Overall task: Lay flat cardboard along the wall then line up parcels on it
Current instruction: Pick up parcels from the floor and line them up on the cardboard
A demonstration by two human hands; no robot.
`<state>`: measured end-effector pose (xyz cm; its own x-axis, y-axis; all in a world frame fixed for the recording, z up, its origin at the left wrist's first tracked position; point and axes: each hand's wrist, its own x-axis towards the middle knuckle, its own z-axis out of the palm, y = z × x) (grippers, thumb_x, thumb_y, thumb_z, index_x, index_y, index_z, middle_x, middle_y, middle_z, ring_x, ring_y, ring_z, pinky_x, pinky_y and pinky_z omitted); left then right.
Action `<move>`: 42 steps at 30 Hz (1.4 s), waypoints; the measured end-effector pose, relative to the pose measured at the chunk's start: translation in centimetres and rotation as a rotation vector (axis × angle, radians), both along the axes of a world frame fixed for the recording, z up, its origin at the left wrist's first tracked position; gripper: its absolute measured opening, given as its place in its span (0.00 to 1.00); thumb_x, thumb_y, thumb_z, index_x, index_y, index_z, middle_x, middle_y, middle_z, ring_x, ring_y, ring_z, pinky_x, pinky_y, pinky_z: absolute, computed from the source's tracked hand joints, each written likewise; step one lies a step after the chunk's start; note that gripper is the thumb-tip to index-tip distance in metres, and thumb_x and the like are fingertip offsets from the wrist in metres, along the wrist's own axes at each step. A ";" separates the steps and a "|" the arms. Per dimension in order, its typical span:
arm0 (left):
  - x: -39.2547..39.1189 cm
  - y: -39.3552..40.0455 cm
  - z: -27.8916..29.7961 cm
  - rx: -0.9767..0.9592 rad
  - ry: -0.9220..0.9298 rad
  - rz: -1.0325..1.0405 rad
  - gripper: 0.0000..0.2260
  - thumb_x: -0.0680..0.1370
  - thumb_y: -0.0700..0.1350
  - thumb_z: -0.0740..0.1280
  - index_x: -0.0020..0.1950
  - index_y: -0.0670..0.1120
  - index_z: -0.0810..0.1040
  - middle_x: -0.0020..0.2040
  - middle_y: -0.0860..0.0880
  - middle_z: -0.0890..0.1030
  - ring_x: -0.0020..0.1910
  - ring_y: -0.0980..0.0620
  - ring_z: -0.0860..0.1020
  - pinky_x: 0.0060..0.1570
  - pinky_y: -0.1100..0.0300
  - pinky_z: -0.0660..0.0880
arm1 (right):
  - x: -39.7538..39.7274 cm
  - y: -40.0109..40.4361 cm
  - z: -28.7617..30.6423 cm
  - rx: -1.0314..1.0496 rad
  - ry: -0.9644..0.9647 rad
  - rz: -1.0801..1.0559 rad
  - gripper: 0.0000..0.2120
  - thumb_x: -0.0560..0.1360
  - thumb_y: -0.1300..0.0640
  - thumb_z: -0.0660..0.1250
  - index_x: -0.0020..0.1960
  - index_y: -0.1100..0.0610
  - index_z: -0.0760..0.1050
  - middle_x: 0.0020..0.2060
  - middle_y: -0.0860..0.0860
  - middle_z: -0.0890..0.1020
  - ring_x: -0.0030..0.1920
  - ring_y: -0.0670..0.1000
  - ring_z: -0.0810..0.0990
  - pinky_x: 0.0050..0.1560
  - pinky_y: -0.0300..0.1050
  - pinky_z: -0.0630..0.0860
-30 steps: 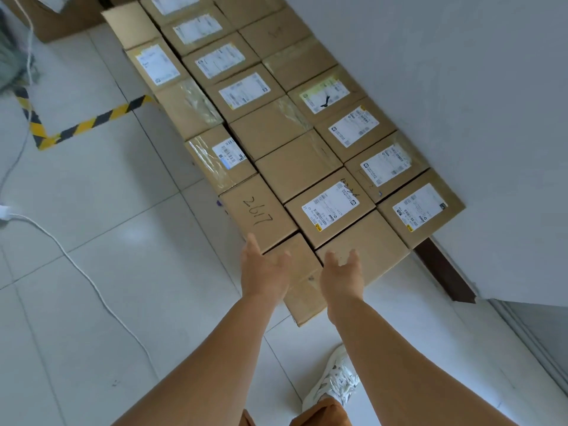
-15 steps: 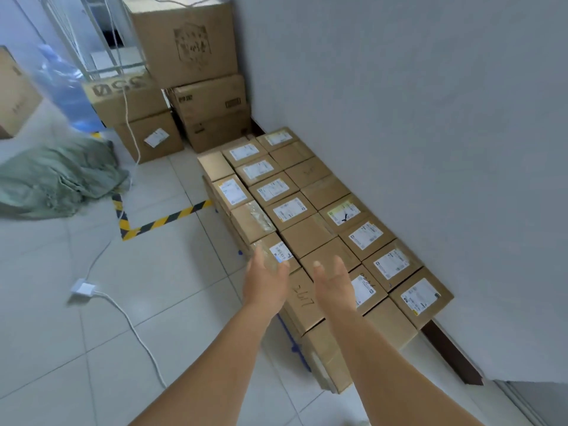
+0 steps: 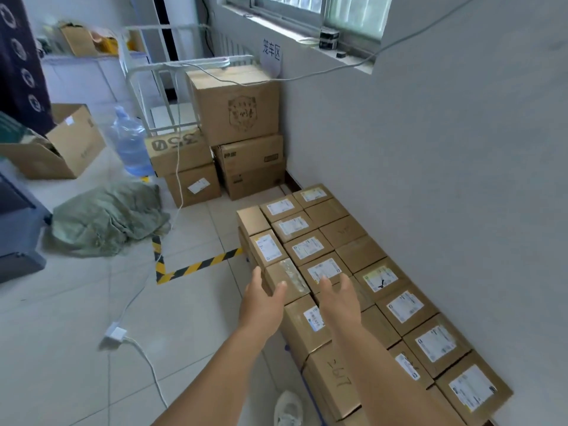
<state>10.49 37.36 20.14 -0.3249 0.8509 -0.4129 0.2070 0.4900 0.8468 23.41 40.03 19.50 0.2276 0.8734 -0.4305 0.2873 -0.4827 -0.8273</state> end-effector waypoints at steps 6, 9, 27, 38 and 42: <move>-1.9 8.8 -1.4 -0.087 -0.007 -0.020 0.30 0.80 0.51 0.62 0.78 0.52 0.51 0.76 0.49 0.60 0.72 0.48 0.64 0.67 0.48 0.66 | -2.4 8.5 -2.1 -0.068 0.068 -0.094 0.29 0.81 0.48 0.57 0.78 0.52 0.51 0.77 0.49 0.57 0.76 0.53 0.58 0.73 0.57 0.60; -2.3 12.9 -2.4 -0.167 -0.055 0.003 0.30 0.80 0.52 0.61 0.78 0.52 0.50 0.76 0.49 0.60 0.73 0.46 0.63 0.67 0.47 0.64 | -3.1 12.0 -3.3 -0.136 0.091 -0.140 0.29 0.81 0.47 0.56 0.78 0.52 0.50 0.77 0.50 0.57 0.76 0.53 0.58 0.73 0.57 0.60; -5.0 28.8 -17.3 -0.755 -0.091 -0.275 0.35 0.77 0.60 0.62 0.78 0.58 0.46 0.75 0.47 0.63 0.71 0.42 0.66 0.67 0.42 0.64 | -4.6 20.6 -15.0 -0.550 0.297 -0.867 0.32 0.81 0.43 0.55 0.79 0.52 0.47 0.76 0.52 0.59 0.72 0.59 0.62 0.66 0.57 0.65; -4.8 29.3 -31.8 -0.839 0.127 -0.545 0.31 0.77 0.59 0.62 0.74 0.43 0.60 0.71 0.40 0.70 0.68 0.37 0.69 0.66 0.43 0.67 | -9.6 18.4 -29.5 -0.708 0.561 -1.285 0.18 0.79 0.47 0.58 0.65 0.54 0.69 0.41 0.51 0.71 0.36 0.53 0.69 0.36 0.45 0.68; -3.3 28.0 -36.1 -0.864 0.206 -0.598 0.30 0.78 0.58 0.62 0.72 0.40 0.63 0.67 0.40 0.73 0.64 0.39 0.72 0.60 0.50 0.69 | -9.5 17.8 -33.8 -0.696 0.667 -1.392 0.23 0.80 0.47 0.60 0.71 0.58 0.65 0.59 0.53 0.74 0.53 0.55 0.72 0.56 0.51 0.71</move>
<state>7.24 65.39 -15.99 -0.0842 0.3403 -0.9365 0.7114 0.6786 0.1826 13.91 57.82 -14.33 0.2381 -0.2005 -0.9503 -0.9238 -0.3488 -0.1578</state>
